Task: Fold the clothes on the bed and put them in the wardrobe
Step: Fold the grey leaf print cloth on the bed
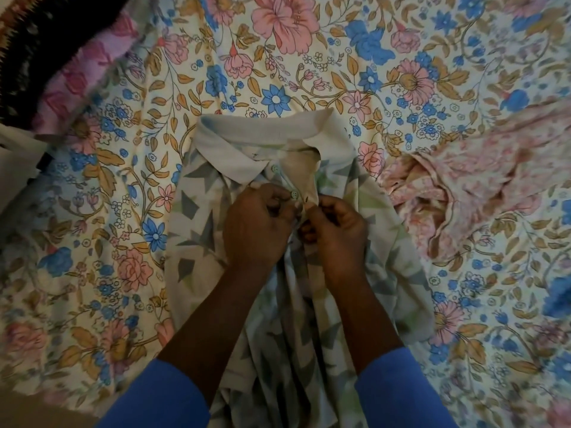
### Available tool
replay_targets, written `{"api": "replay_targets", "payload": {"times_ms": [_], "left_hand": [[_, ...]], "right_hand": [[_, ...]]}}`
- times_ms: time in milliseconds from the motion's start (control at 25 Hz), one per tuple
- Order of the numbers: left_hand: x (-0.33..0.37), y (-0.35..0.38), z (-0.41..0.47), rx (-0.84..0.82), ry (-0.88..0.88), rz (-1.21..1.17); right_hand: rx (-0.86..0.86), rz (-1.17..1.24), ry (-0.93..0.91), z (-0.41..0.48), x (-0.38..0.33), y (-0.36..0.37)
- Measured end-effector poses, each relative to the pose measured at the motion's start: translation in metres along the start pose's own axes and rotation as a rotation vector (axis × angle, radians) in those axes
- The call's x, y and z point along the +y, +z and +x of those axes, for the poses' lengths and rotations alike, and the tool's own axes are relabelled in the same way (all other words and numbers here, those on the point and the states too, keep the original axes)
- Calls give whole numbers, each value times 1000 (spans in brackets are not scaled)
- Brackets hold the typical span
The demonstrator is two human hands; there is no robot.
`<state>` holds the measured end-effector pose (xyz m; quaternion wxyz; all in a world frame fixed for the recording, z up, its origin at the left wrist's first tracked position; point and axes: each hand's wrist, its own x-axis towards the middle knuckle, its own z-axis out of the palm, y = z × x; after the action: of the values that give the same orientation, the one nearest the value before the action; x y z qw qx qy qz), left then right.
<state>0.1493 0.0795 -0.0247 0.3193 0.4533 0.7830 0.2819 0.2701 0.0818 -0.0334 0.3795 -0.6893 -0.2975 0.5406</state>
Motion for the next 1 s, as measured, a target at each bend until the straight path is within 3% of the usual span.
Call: {"api": "replay_targets", "payload": {"times_ms": [160, 240, 320, 400, 600, 760, 880, 1000], "left_hand": [[13, 7, 7, 3, -219, -3], [10, 9, 11, -28, -271, -125], [7, 7, 9, -105, -236, -207], [5, 5, 5, -157, -140, -146], [4, 7, 6, -147, -16, -9], [13, 14, -4, -12, -30, 18], [10, 12, -6, -61, -71, -150], [7, 14, -2, -95, -121, -161]], "right_hand": [[-45, 45, 96, 3, -7, -3], [-69, 63, 102, 4, -8, -4], [-87, 87, 98, 4, -9, -5], [-109, 113, 94, 5, -7, -8], [-181, 155, 79, 8, -3, -15], [-200, 159, 70, 9, 2, -20], [-195, 99, -34, 8, 5, -18], [-122, 76, -50, 6, 4, -11]]}}
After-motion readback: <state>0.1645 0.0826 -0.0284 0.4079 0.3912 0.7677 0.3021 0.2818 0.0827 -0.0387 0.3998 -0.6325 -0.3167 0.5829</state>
